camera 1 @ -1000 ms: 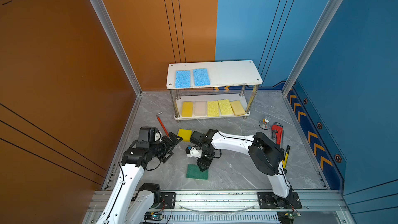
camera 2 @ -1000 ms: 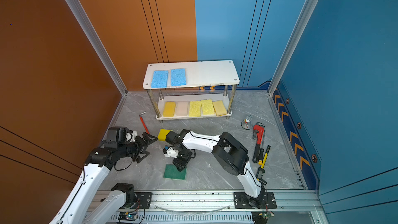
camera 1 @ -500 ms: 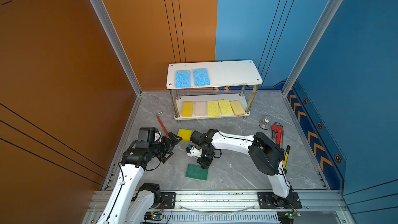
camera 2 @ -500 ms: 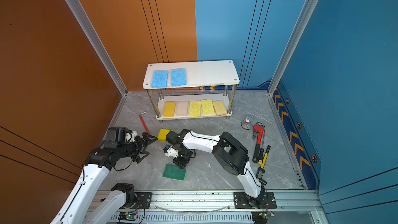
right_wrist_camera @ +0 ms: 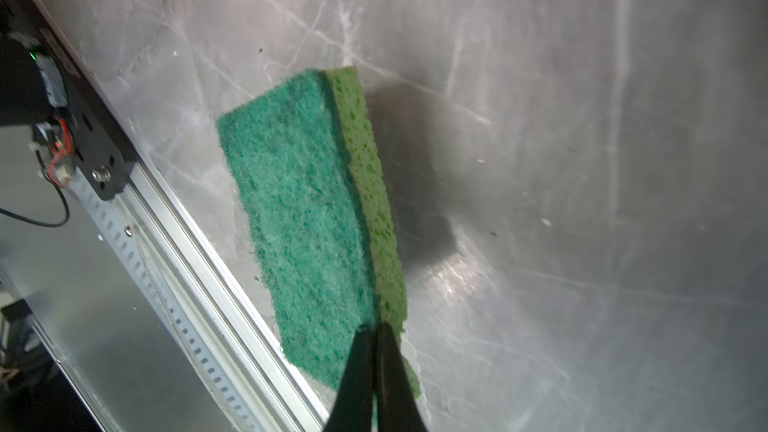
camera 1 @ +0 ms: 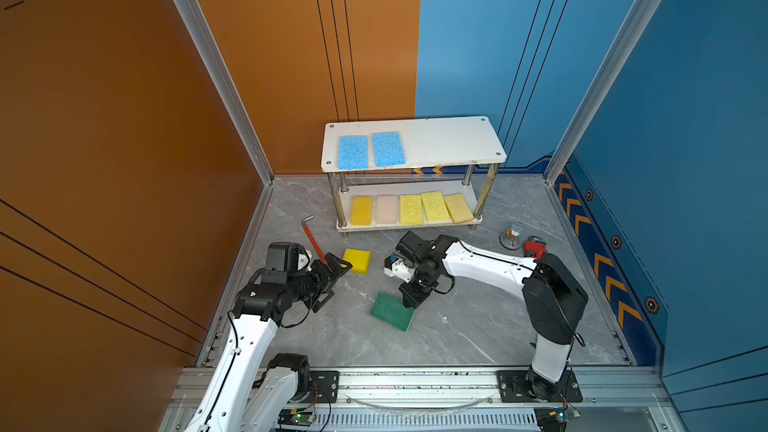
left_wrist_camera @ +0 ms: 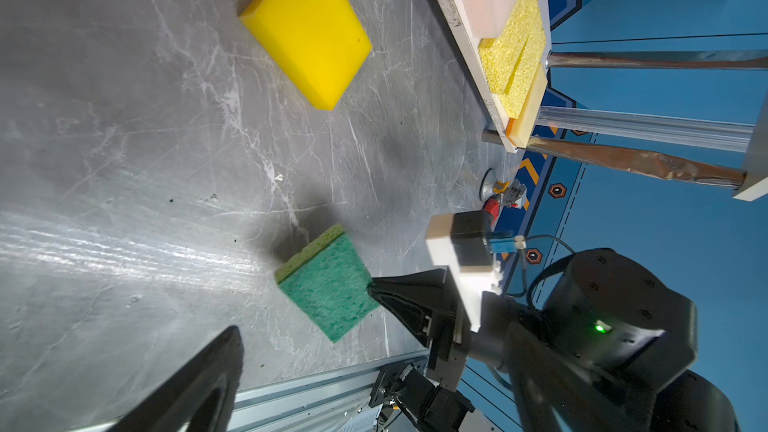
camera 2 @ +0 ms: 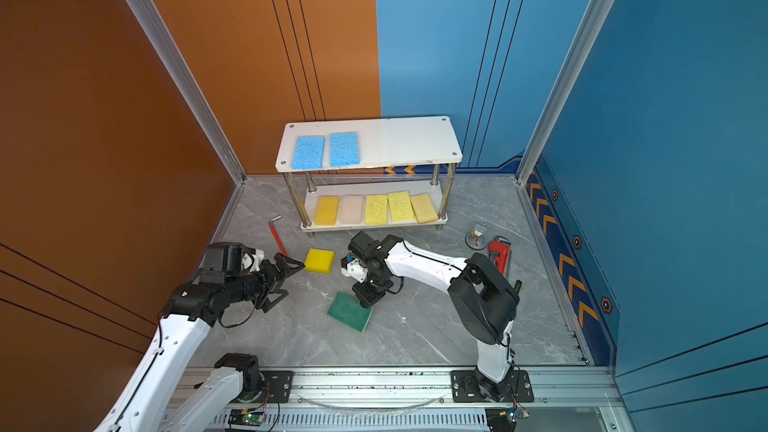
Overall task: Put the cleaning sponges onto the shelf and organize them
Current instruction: 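Lift the green sponge upright with the right gripper while the left gripper approaches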
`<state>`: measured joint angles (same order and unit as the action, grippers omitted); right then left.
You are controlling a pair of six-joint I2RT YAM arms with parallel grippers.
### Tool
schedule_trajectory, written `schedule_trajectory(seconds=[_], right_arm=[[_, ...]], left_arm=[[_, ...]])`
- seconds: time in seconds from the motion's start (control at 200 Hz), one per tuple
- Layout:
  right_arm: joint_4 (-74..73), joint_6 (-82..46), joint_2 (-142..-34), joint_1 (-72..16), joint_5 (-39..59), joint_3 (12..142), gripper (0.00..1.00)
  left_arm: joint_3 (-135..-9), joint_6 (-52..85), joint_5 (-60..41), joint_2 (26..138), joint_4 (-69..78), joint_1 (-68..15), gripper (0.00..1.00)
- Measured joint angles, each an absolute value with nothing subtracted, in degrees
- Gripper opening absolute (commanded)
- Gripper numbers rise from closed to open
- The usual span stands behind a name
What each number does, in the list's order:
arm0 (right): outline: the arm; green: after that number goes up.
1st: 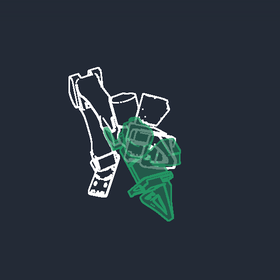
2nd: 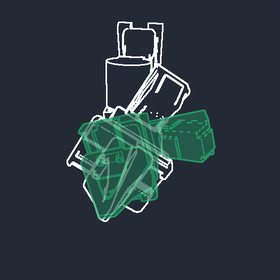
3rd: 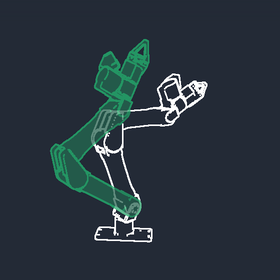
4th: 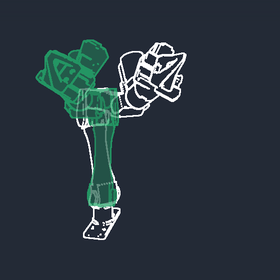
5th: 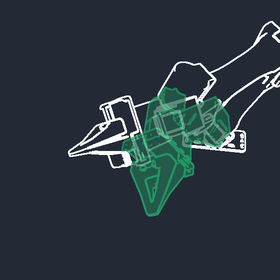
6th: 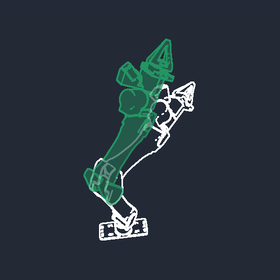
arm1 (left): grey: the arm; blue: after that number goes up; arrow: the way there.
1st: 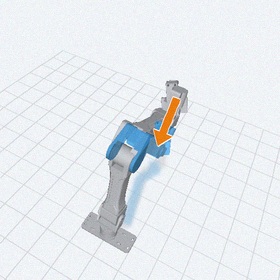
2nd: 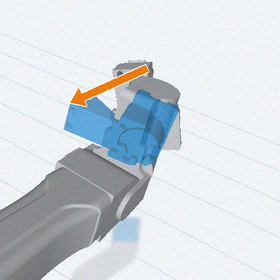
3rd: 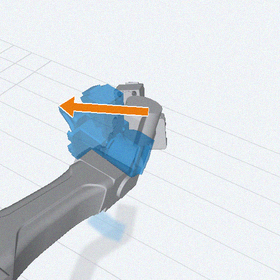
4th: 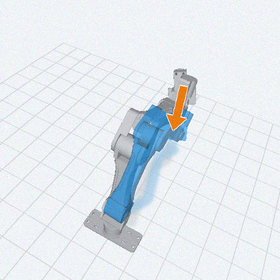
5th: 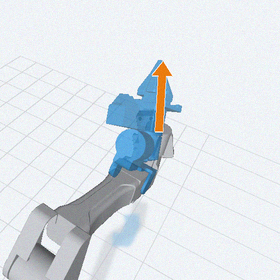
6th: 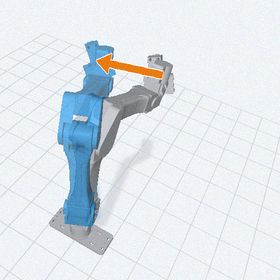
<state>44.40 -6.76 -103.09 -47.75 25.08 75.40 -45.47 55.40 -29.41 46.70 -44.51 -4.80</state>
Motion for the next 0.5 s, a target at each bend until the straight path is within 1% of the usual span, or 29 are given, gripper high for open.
schedule_trajectory(seconds=[0.11, 0.24, 0.365, 0.501], right_arm=[[40.7, -12.8, -96.9, -43.0, 25.8, 70.8, 0.0], [34.8, -22.0, -89.3, -37.8, 26.9, 64.0, 0.0], [30.4, -31.9, -81.6, -32.8, 27.0, 59.2, 0.0], [27.3, -39.8, -75.4, -30.4, 26.8, 58.5, 0.0]], left_arm=[[-46.7, 55.0, -29.4, 48.4, -42.8, -6.3, 0.98], [-46.7, 55.9, -29.2, 50.8, -37.3, -10.9, 0.98], [-46.7, 58.9, -29.2, 54.6, -28.6, -16.6, 0.98], [-46.8, 63.5, -29.5, 60.0, -15.7, -21.9, 0.98]])
